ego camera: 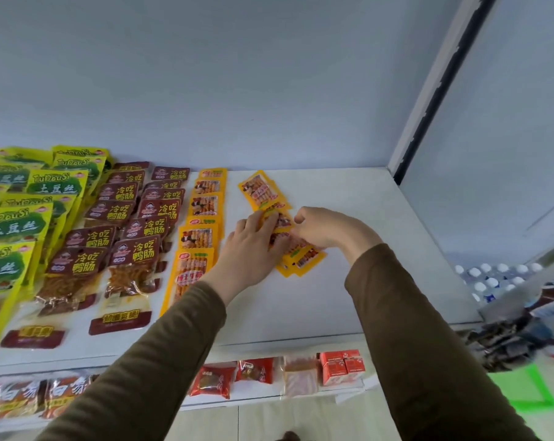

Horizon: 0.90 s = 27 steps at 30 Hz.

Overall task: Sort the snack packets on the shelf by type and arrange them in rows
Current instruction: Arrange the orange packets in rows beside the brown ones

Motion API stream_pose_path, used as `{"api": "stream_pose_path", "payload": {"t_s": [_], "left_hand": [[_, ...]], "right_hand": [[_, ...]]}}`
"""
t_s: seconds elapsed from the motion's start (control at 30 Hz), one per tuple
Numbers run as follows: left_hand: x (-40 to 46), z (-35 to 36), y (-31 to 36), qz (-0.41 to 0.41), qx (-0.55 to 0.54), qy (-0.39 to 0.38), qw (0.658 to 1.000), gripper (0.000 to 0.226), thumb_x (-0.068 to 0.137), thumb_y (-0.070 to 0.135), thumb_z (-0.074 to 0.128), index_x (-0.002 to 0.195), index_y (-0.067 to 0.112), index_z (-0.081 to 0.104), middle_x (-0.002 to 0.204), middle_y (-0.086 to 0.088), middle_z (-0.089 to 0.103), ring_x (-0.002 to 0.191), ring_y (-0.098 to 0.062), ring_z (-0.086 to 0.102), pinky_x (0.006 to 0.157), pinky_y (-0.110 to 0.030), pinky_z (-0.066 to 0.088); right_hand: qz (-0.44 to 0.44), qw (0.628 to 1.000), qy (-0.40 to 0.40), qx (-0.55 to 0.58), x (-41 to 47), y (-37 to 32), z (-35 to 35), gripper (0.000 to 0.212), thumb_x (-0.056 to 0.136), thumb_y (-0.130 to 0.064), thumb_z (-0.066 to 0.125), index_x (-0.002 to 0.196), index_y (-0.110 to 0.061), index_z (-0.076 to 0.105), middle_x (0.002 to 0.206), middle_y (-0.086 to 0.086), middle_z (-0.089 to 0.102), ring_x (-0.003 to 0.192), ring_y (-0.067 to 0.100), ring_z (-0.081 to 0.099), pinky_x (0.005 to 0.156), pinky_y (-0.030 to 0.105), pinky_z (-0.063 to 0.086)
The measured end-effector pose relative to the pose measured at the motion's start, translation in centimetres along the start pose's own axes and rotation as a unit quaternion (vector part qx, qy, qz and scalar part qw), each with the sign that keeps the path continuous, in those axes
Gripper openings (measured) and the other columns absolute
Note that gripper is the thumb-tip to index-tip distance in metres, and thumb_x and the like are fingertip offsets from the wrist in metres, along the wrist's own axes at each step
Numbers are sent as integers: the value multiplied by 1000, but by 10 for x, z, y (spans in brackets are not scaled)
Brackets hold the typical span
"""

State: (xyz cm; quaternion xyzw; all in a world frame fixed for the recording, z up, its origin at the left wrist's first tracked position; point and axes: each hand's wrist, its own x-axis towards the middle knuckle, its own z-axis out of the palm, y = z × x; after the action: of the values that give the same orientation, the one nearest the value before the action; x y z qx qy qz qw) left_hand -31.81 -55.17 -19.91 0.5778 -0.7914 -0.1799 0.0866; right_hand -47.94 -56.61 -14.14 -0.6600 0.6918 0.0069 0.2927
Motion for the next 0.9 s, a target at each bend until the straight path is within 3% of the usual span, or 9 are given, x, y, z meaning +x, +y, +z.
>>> {"api": "stream_pose_path", "payload": {"t_s": [0.1, 0.17, 0.27, 0.37, 0.5, 0.67, 0.83, 0.9], "left_hand": [[9, -12, -6, 18, -20, -27, 999, 64, 107, 46, 38, 164, 25, 16, 164, -11, 25, 147, -35, 27, 119, -47, 26], [19, -27, -10, 19, -38, -10, 999, 72, 103, 46, 49, 164, 25, 16, 161, -12, 29, 147, -38, 26, 117, -49, 27], [37, -45, -14, 31, 0, -4, 1000, 85, 94, 59, 60, 163, 30, 19, 166, -11, 21, 151, -38, 15, 120, -52, 21], [57, -49, -14, 47, 9, -79, 996, 91, 90, 68, 61, 163, 39, 16, 172, -5, 5, 158, -32, -3, 125, -55, 11], [75, -43, -16, 72, 66, -101, 990, 83, 92, 70, 55, 162, 35, 26, 171, -7, 14, 158, -30, 1, 125, -48, 3], [85, -50, -28, 80, 47, -95, 991, 74, 94, 63, 59, 158, 36, 35, 171, -2, 19, 158, -23, 6, 126, -44, 4], [90, -55, -32, 74, 29, -104, 991, 72, 95, 56, 64, 158, 35, 36, 171, -1, 18, 158, -22, 5, 125, -44, 4], [89, -56, -33, 69, 15, -108, 992, 71, 95, 53, 66, 158, 36, 36, 171, 0, 17, 158, -21, 4, 125, -43, 4]], "right_hand": [[19, 999, -32, 16, -10, 3, 7, 72, 88, -45, 74, 144, -13, 41, 132, 9, 58, 116, 28, 58, 97, 40, 50], [26, 999, -15, 40, -10, 6, 14, 83, 81, -44, 82, 144, -11, 40, 134, 10, 56, 118, 29, 58, 93, 39, 50], [25, 996, 2, 86, -8, 7, 17, 81, 76, -38, 87, 139, -12, 43, 120, 7, 58, 105, 26, 59, 80, 36, 49], [15, 991, 2, 130, -6, 8, 17, 68, 77, -35, 87, 131, -14, 51, 103, -1, 59, 91, 18, 59, 68, 31, 45], [12, 991, 50, 122, -6, 9, 29, 55, 84, -41, 77, 127, -15, 54, 119, 5, 61, 106, 25, 62, 74, 33, 44], [-31, 991, 124, 41, -10, -3, 41, 61, 88, -39, 68, 136, -10, 45, 128, 12, 51, 117, 33, 56, 89, 38, 45], [-30, 995, 95, -3, -8, -18, 50, 78, 81, -41, 79, 138, -7, 37, 132, 15, 47, 122, 35, 52, 93, 39, 45], [-28, 997, 65, -11, -8, -18, 46, 80, 79, -38, 82, 137, -6, 37, 131, 15, 52, 121, 34, 55, 88, 37, 45]]}}
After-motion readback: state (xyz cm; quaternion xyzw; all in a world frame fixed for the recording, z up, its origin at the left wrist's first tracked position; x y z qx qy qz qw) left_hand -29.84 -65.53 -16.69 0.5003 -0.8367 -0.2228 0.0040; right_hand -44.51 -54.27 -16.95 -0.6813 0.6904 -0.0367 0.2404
